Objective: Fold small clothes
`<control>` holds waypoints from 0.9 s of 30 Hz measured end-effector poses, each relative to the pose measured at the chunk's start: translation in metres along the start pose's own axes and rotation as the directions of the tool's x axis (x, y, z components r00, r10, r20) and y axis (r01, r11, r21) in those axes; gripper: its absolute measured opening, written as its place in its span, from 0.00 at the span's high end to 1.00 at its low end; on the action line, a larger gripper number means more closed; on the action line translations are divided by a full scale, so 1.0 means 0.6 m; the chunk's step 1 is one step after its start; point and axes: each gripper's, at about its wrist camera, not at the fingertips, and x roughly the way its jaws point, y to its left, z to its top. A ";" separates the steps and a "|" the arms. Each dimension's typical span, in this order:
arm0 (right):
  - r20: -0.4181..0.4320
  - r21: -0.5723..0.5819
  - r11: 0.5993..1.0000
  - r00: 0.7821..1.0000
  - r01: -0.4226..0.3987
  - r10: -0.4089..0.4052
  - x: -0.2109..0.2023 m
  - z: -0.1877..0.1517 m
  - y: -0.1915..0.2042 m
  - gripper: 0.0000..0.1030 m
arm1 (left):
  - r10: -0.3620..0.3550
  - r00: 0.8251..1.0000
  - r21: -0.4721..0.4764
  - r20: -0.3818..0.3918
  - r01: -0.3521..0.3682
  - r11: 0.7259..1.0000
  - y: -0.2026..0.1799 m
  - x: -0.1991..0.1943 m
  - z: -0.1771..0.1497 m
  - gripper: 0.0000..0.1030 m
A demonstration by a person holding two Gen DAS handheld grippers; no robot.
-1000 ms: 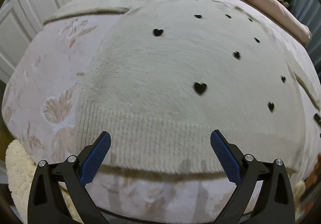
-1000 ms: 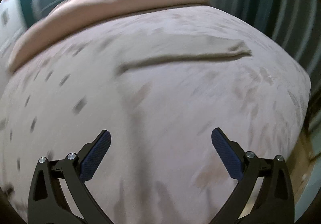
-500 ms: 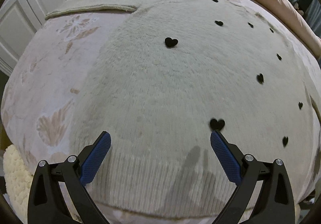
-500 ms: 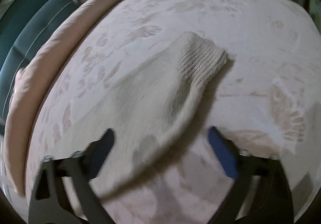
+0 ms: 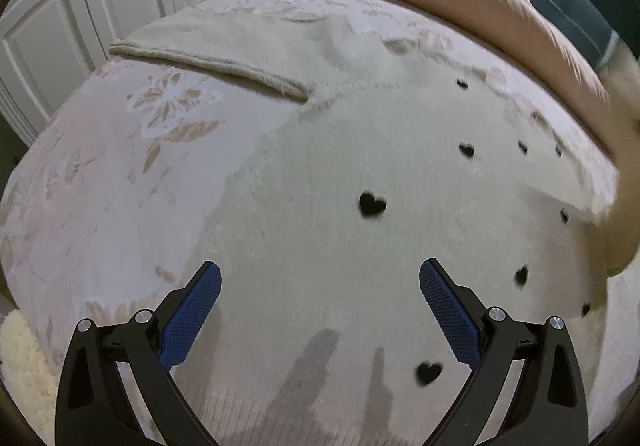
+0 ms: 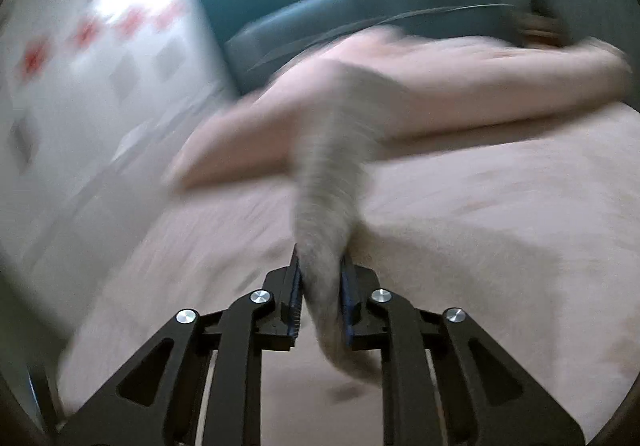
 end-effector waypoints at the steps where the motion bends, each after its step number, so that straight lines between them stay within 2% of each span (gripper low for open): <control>1: -0.048 -0.080 0.997 0.999 -0.012 0.008 0.033 -0.028 0.051 0.69 | -0.014 1.000 -0.007 -0.001 0.014 1.000 -0.001 0.003 0.008 0.05; 2: -0.111 -0.174 0.985 0.994 -0.009 -0.010 0.075 -0.074 0.105 0.62 | -0.023 1.000 -0.009 -0.005 0.023 1.000 0.000 0.005 0.012 0.05; 4: -0.187 -0.241 0.970 0.981 -0.001 -0.045 0.119 -0.140 0.148 0.62 | -0.058 0.998 -0.021 -0.027 0.058 0.998 -0.001 0.013 0.022 0.05; 6: -0.241 -0.224 0.974 0.968 0.018 -0.073 0.131 -0.187 0.146 0.62 | -0.111 0.992 -0.034 -0.058 0.109 0.993 -0.003 0.031 0.037 0.05; 7: -0.254 -0.176 0.984 0.965 0.022 -0.067 0.119 -0.203 0.132 0.62 | -0.148 0.986 -0.041 -0.075 0.145 0.989 -0.004 0.044 0.046 0.05; 9: -0.255 -0.098 0.995 0.966 0.027 -0.051 0.087 -0.210 0.102 0.59 | -0.180 0.978 -0.065 -0.108 0.174 0.983 -0.008 0.068 0.061 0.05; 11: -0.232 -0.006 0.998 0.971 0.064 -0.064 0.036 -0.211 0.062 0.48 | -0.251 0.958 -0.115 -0.137 0.236 0.965 -0.012 0.097 0.079 0.05; 14: -0.209 0.112 0.985 0.972 0.131 -0.106 -0.022 -0.202 -0.019 0.39 | -0.317 0.939 -0.213 -0.131 0.285 0.934 -0.021 0.128 0.104 0.05; 16: -0.209 0.192 0.969 0.971 0.157 -0.116 -0.031 -0.207 -0.058 0.35 | -0.335 0.936 -0.259 -0.105 0.300 0.918 -0.032 0.143 0.126 0.05; 19: -0.200 0.307 0.935 0.972 0.179 -0.120 -0.039 -0.205 -0.111 0.35 | -0.331 0.938 -0.310 -0.105 0.286 0.907 -0.046 0.162 0.148 0.05; 22: -0.183 0.372 0.912 0.977 0.171 -0.108 -0.040 -0.207 -0.143 0.35 | -0.328 0.940 -0.393 -0.097 0.267 0.880 -0.052 0.172 0.163 0.06; 27: -0.153 0.476 0.866 0.984 0.155 -0.092 -0.020 -0.202 -0.177 0.35 | -0.331 0.942 -0.432 -0.053 0.277 0.858 -0.065 0.154 0.173 0.07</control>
